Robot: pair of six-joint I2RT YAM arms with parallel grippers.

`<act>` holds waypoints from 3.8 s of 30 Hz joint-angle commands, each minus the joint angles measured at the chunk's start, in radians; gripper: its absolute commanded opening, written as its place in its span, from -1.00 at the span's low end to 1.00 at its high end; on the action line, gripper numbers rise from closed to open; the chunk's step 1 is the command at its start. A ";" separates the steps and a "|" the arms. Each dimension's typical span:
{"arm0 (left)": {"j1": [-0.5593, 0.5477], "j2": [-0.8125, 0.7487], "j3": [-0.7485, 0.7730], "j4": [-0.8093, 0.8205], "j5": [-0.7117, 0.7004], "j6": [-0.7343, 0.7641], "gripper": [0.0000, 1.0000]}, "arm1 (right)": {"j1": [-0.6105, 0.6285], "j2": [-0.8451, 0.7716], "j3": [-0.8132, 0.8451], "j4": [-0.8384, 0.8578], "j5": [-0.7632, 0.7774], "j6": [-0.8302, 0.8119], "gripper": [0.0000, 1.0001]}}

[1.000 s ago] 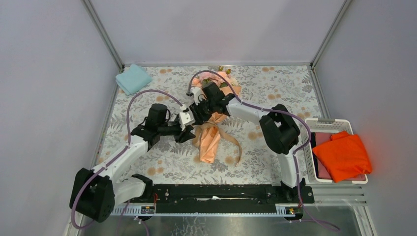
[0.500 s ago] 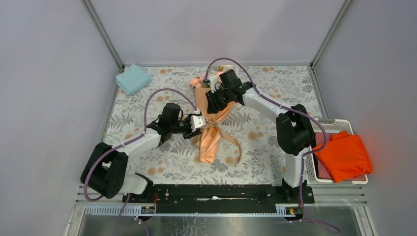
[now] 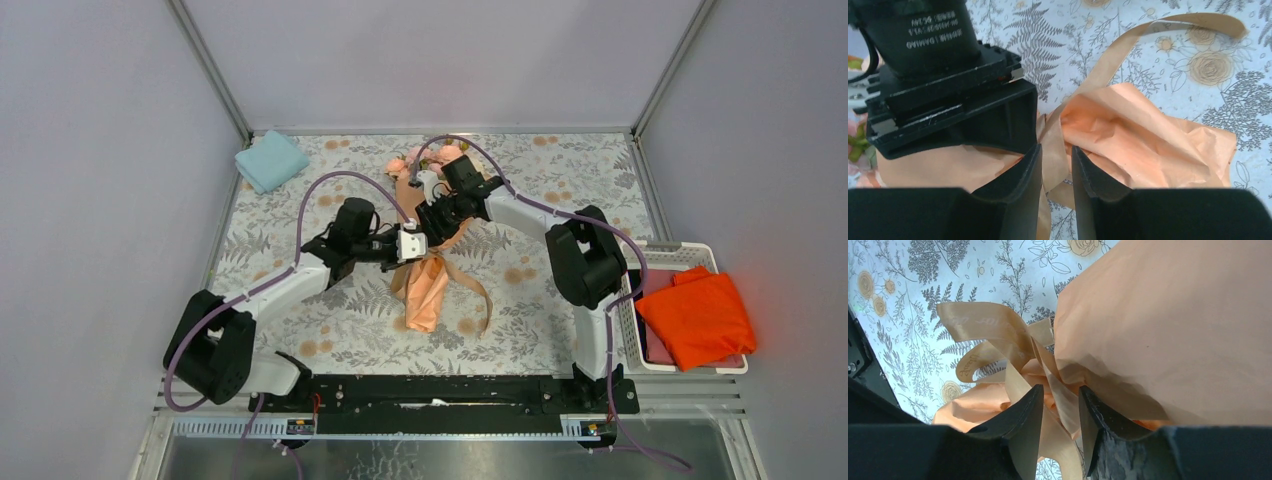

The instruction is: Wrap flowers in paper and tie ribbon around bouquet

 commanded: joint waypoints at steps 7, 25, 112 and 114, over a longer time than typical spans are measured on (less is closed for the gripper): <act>0.021 0.081 -0.037 0.124 -0.096 0.147 -0.29 | 0.004 0.023 0.011 0.042 -0.040 -0.024 -0.48; -0.003 0.219 -0.081 0.302 -0.213 0.162 -0.24 | 0.002 -0.050 -0.011 0.038 -0.112 0.036 -1.00; -0.035 0.284 -0.013 0.212 -0.225 0.321 -1.00 | -0.047 -0.221 -0.200 0.290 -0.239 0.365 -1.00; -0.035 0.285 -0.012 0.223 -0.229 0.306 -1.00 | -0.047 -0.222 -0.228 0.303 -0.236 0.377 -1.00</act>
